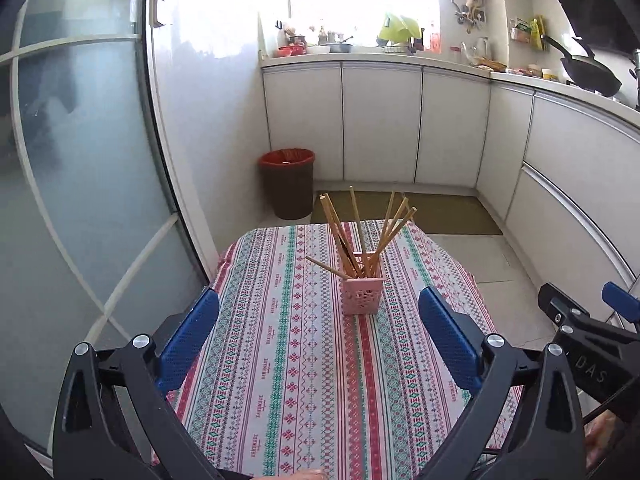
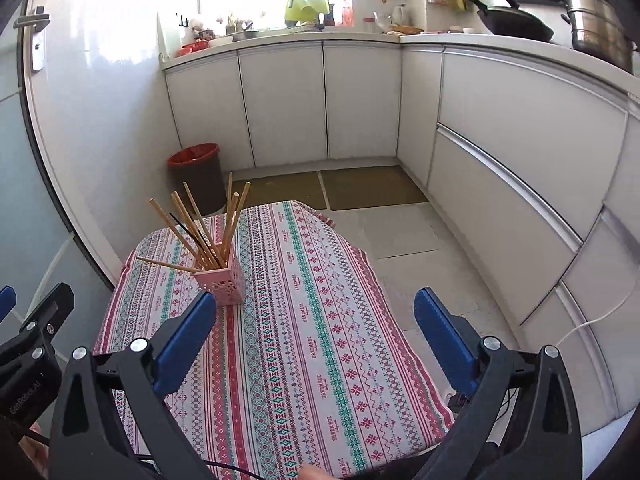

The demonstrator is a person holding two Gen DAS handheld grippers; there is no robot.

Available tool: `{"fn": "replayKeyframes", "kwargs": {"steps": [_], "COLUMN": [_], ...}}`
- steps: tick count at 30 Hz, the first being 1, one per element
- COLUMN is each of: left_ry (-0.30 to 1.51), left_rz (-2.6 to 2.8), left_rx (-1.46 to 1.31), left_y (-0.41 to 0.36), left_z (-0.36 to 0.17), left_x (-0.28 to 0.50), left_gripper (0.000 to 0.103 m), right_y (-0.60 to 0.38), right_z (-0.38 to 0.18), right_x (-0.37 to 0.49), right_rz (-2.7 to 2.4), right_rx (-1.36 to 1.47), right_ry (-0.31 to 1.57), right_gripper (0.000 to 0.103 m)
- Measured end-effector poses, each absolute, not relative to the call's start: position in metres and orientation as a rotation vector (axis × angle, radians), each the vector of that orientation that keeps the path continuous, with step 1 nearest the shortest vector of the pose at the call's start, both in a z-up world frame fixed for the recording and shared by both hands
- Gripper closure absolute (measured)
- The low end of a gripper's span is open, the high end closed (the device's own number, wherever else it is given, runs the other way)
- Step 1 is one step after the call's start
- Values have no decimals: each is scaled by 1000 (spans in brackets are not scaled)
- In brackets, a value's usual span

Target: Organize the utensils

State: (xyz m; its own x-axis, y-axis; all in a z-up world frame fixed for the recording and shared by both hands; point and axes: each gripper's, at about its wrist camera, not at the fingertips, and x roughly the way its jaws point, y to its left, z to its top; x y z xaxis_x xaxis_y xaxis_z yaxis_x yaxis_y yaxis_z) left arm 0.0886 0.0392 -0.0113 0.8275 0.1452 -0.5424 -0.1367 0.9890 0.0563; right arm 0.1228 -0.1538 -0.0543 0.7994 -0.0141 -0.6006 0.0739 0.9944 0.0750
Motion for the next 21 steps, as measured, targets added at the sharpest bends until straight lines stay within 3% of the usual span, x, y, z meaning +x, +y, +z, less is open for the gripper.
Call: {"fn": "replayKeyframes", "kwargs": {"steps": [21], "left_ry": [599], "left_rz": [139], "left_rx": [-23], "left_y": [44], "left_z": [-10], "left_x": [88], "left_gripper": [7], "right_y": [-156], "right_z": [-55], "right_x": [111], "right_rz": [-56], "right_rx": [93], "right_ry": [639], "right_gripper": [7]}}
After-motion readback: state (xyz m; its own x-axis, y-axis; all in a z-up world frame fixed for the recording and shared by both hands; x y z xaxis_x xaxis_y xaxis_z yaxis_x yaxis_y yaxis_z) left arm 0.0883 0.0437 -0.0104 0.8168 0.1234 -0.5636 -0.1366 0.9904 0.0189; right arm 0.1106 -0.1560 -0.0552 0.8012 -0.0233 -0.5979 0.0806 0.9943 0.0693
